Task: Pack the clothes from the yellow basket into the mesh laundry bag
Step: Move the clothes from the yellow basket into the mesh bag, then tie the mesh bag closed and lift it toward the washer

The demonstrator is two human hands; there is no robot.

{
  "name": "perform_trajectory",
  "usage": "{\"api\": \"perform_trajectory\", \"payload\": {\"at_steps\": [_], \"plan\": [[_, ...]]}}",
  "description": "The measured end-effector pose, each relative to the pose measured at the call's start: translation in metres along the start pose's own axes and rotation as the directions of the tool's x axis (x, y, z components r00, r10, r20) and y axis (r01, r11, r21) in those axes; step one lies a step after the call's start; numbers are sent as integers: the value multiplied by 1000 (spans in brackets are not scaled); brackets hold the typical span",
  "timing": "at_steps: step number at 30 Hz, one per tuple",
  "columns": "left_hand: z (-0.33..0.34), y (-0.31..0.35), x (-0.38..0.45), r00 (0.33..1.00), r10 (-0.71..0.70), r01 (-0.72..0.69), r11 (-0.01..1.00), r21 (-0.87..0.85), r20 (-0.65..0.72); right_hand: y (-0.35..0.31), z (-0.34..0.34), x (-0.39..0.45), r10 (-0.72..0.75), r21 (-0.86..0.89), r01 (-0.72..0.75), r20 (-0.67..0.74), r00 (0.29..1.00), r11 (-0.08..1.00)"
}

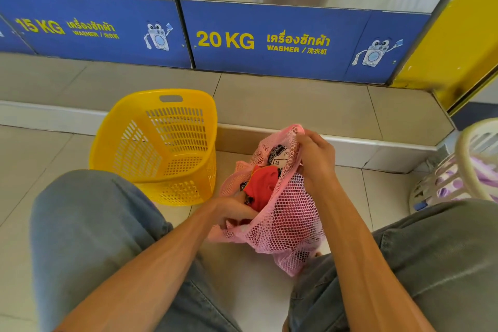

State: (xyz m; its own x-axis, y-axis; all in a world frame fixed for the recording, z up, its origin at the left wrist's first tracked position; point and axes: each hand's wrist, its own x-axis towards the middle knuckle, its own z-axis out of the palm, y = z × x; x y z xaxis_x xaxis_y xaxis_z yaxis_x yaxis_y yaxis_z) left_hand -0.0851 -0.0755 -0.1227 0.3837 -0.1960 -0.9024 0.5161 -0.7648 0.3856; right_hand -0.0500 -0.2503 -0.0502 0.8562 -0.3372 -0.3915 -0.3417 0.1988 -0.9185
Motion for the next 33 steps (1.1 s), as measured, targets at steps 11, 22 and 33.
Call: {"api": "perform_trajectory", "payload": {"at_steps": [11, 22, 33], "plan": [[-44, -14, -10, 906, 118, 25, 943, 331, -406, -2, 7, -5, -4, -330, 41, 113, 994, 943], [-53, 33, 73, 803, 350, -300, 937, 180, -482, -12, -9, -1, -94, -435, 133, 109, 990, 891], [-88, 81, 40, 421, 291, -499, 865, 49, -859, -5, -26, 12, 115, -903, 102, 163, 980, 416]]}}
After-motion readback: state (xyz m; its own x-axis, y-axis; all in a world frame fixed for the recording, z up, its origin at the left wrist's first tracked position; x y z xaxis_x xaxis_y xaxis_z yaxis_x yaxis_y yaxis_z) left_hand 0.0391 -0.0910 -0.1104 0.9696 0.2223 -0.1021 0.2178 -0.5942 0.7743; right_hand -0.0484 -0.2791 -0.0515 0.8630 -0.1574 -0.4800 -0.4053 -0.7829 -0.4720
